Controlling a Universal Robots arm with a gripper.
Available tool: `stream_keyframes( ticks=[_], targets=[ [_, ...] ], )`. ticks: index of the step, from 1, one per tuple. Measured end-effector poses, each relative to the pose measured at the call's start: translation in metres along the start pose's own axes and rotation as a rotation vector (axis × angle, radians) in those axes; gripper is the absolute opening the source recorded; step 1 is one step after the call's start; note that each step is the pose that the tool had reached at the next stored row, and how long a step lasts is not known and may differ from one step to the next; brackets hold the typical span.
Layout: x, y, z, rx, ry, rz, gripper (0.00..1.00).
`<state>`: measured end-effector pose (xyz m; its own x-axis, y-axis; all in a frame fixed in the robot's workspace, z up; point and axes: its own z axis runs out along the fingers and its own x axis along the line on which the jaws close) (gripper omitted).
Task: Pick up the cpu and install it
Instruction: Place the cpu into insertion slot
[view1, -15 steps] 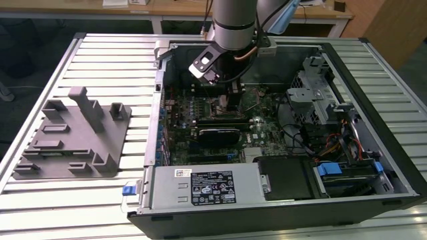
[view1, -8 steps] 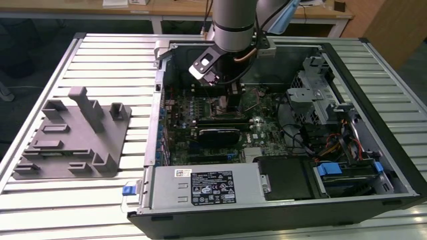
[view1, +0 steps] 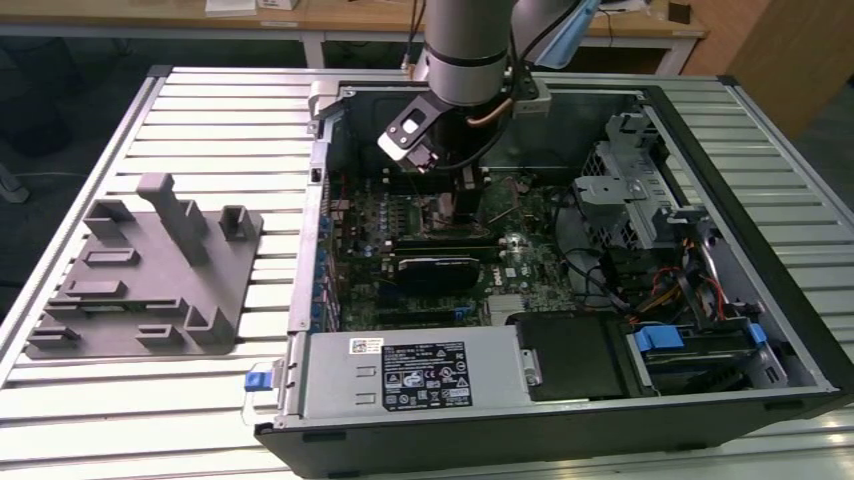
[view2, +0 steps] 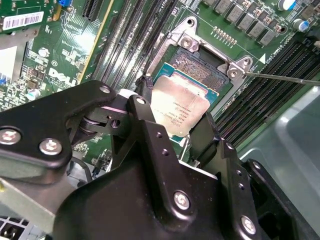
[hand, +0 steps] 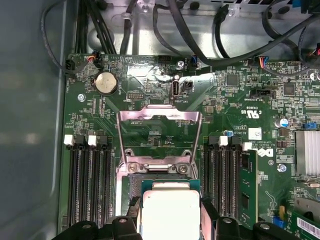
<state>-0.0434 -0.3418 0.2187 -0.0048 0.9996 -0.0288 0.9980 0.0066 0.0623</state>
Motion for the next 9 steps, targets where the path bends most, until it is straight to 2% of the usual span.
stream_keyframes(
  ticks=[9],
  targets=[
    [0.0036,-0.0002,0.0018,0.0000,0.0000,0.000,0.55]
  ],
)
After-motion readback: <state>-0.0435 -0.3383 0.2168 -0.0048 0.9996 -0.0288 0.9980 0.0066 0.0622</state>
